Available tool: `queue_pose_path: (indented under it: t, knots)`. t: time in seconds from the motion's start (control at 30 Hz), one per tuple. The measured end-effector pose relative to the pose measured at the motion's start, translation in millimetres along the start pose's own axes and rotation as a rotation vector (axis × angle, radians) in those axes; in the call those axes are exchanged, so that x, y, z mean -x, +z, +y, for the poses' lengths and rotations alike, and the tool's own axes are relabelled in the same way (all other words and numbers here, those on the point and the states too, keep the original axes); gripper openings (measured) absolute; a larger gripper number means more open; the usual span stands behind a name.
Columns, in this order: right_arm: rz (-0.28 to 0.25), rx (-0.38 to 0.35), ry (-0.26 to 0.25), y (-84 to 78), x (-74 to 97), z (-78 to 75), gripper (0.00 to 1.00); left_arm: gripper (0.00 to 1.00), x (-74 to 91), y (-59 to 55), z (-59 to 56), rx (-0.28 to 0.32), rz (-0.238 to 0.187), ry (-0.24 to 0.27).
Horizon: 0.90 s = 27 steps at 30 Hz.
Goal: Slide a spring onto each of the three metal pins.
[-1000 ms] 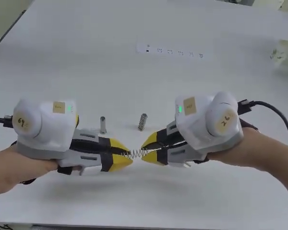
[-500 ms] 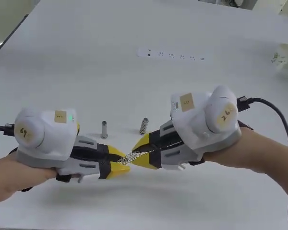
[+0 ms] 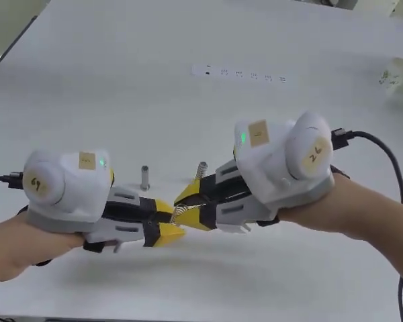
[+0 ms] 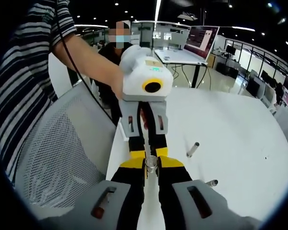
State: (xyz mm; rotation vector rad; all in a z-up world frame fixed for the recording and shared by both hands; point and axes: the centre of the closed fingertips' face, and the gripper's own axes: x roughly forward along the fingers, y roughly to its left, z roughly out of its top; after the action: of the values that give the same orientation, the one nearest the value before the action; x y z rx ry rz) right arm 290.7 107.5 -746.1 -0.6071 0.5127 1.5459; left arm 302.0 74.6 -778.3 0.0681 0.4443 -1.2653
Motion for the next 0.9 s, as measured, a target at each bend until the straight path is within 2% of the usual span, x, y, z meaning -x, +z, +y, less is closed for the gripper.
queue_pose_path:
  t: [0.27, 0.67, 0.9]
  knots:
    - [-0.034, 0.004, -0.020, 9.0, -0.4, -0.2, 0.07, 0.02, -1.8, 6.7, -2.0, -0.006, -0.021, 0.004]
    - [-0.040, -0.015, -0.032, 7.2, -3.5, 1.1, 0.07, 0.02, 1.2, -0.1, -3.4, -0.009, 0.003, 0.017]
    - [-0.043, -0.012, -0.036, 9.2, -2.7, -2.0, 0.07, 0.03, 3.3, 1.9, -0.2, 0.000, -0.007, 0.026]
